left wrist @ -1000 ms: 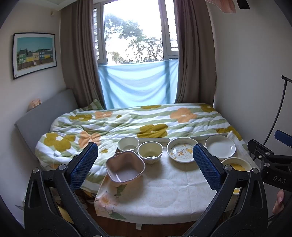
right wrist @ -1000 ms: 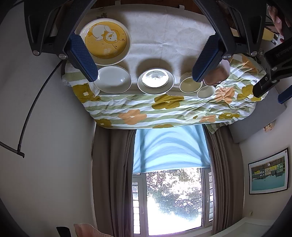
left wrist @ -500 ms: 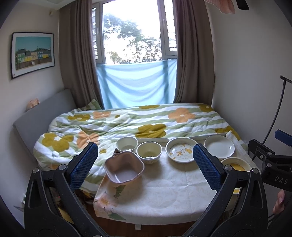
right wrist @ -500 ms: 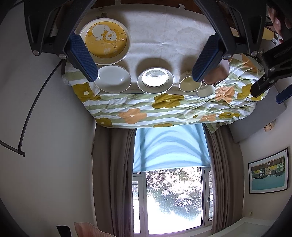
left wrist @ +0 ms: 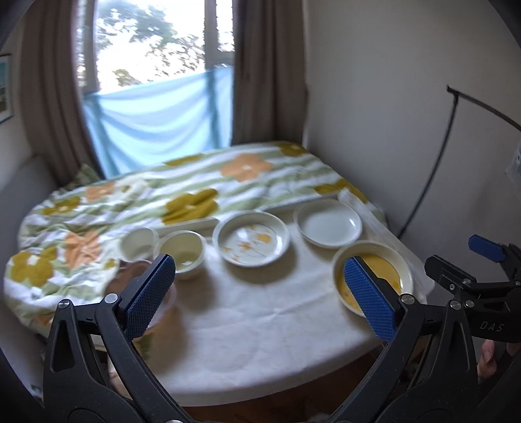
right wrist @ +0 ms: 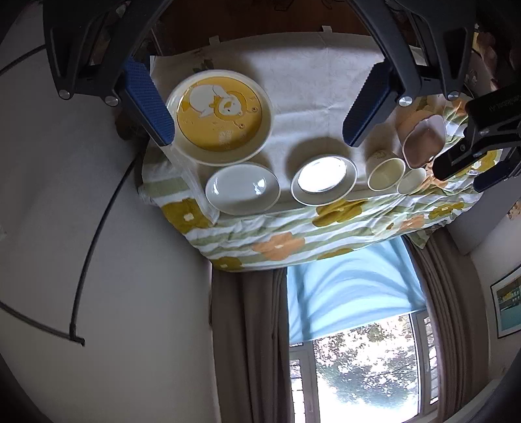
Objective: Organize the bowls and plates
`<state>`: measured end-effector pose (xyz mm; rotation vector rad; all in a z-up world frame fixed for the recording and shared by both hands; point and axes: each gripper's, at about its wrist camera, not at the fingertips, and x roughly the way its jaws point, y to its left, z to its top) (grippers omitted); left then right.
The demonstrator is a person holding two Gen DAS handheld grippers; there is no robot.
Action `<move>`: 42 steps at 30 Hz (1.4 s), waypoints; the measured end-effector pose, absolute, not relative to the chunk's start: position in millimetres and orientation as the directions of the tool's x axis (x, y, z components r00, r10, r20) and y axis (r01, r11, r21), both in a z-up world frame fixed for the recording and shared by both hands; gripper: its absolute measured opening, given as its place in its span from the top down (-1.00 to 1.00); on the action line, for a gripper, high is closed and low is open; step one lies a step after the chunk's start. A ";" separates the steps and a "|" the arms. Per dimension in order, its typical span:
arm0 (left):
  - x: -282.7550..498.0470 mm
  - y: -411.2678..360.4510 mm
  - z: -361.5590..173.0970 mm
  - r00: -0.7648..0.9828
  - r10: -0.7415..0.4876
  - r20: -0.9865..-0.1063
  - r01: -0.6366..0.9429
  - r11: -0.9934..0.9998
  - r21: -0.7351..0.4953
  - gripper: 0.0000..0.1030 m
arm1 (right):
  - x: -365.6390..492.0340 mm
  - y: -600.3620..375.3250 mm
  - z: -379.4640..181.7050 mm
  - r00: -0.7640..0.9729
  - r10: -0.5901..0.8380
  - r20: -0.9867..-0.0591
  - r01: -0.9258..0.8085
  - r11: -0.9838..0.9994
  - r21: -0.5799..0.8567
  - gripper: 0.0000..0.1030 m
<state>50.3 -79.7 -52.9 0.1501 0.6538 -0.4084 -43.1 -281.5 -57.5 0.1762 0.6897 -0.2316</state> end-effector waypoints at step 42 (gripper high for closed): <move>184.2 -295.0 -328.8 0.066 -0.418 -0.906 0.520 0.790 -0.326 0.72 | 38.0 -495.2 -267.5 0.472 0.338 -0.814 0.198 0.859 0.471 0.75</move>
